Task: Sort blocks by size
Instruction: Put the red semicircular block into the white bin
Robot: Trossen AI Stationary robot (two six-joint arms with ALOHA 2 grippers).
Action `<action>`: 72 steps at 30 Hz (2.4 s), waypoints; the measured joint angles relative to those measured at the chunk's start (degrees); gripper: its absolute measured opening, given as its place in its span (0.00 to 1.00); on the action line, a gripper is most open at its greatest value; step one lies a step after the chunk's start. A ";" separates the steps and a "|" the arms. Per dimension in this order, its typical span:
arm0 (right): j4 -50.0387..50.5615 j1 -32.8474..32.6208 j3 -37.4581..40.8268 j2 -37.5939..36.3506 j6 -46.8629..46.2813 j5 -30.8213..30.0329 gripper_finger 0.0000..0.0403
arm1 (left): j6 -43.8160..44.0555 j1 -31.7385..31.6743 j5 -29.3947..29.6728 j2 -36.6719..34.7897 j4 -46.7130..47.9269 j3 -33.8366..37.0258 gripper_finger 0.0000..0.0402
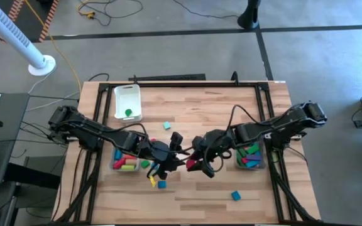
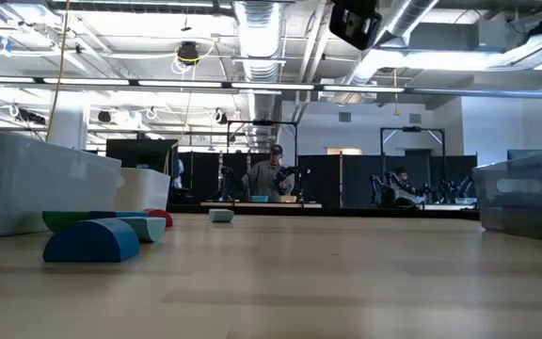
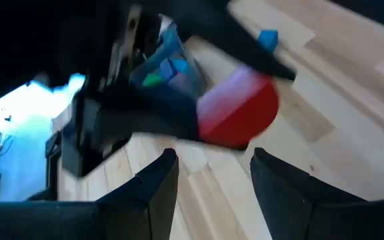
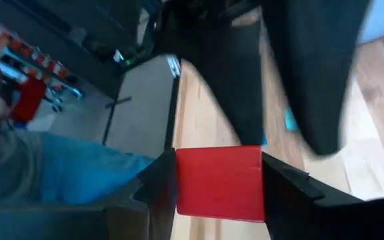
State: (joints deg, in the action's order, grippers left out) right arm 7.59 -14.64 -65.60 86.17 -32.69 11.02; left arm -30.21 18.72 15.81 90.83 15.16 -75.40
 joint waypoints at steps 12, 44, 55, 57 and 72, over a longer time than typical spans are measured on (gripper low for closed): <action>-3.54 2.21 0.00 0.00 -2.10 3.12 0.50 | -5.62 1.61 0.79 0.00 -5.23 0.00 0.45; -4.92 3.57 -0.06 0.07 -6.35 4.05 0.53 | -7.38 2.34 2.20 0.07 -7.19 0.02 0.26; 4.06 3.54 0.07 0.15 -5.61 3.38 0.61 | 2.45 0.19 4.78 -0.30 1.63 0.02 0.22; 5.13 3.32 0.07 0.15 -5.25 3.20 0.61 | 3.32 -0.46 5.58 -0.80 2.10 0.02 0.22; 15.39 0.52 0.07 0.13 -4.35 -0.44 0.61 | 18.09 -15.48 10.11 -7.23 24.10 0.02 0.22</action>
State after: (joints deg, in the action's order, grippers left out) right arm 22.98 -14.12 -65.54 86.30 -37.04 10.58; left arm -12.12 3.24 25.92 83.60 39.25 -75.37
